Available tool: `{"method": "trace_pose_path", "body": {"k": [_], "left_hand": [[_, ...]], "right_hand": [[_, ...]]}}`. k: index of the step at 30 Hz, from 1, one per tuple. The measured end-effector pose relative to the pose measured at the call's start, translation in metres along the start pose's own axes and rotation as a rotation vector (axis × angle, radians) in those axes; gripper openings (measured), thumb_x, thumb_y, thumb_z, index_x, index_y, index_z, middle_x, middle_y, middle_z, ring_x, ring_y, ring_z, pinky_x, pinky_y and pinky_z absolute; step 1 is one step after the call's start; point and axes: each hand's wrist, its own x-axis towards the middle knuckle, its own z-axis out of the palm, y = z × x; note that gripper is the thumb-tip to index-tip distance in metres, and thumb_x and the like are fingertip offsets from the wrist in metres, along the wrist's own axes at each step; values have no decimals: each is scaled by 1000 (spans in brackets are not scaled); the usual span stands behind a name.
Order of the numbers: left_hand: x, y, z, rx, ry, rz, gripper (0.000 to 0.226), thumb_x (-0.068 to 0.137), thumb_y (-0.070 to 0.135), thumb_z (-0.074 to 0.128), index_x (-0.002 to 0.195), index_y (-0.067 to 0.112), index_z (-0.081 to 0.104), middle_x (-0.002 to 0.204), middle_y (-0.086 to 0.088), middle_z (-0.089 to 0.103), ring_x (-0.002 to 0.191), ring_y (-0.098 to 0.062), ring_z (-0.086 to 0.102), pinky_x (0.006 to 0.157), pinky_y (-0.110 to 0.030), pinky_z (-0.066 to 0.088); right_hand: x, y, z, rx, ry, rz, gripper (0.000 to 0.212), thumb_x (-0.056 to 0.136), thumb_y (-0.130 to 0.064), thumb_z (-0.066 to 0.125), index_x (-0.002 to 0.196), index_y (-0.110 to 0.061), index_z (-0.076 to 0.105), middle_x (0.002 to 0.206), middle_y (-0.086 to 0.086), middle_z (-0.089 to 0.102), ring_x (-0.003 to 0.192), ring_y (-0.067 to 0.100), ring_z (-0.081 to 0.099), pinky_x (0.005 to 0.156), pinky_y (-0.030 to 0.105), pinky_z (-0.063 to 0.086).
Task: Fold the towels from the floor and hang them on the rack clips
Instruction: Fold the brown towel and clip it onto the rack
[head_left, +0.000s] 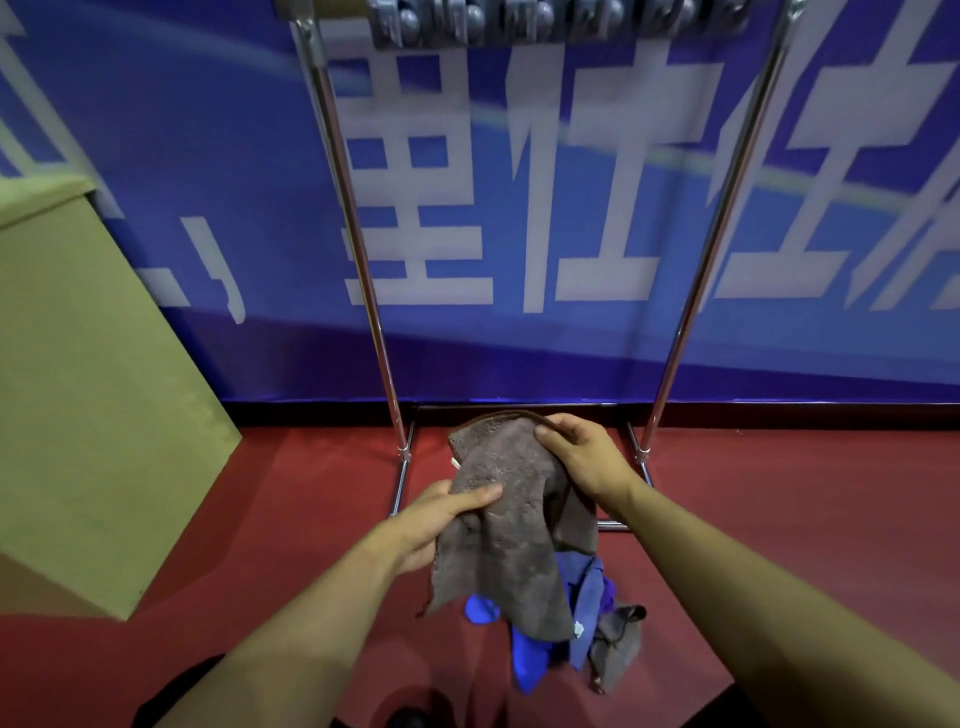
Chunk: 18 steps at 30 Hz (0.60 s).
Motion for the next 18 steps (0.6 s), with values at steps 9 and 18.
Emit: {"method": "trace_pose_path", "body": {"k": [9, 18], "left_hand": [[-12, 30, 33, 19, 41, 80, 39, 91, 19, 73, 124, 2, 61, 116, -21, 73, 110, -36, 70, 99, -48, 55], [-9, 55, 42, -195, 72, 189, 36, 92, 20, 67, 118, -4, 67, 114, -26, 71, 102, -36, 72, 88, -44, 58]], "right_hand": [[-9, 20, -5, -7, 199, 199, 21, 88, -34, 75, 89, -13, 72, 84, -5, 74, 77, 5, 66, 72, 20, 49], [-38, 33, 18, 422, -28, 561, 85, 72, -85, 59, 121, -17, 71, 114, 6, 75, 108, 23, 71, 97, 47, 56]]}}
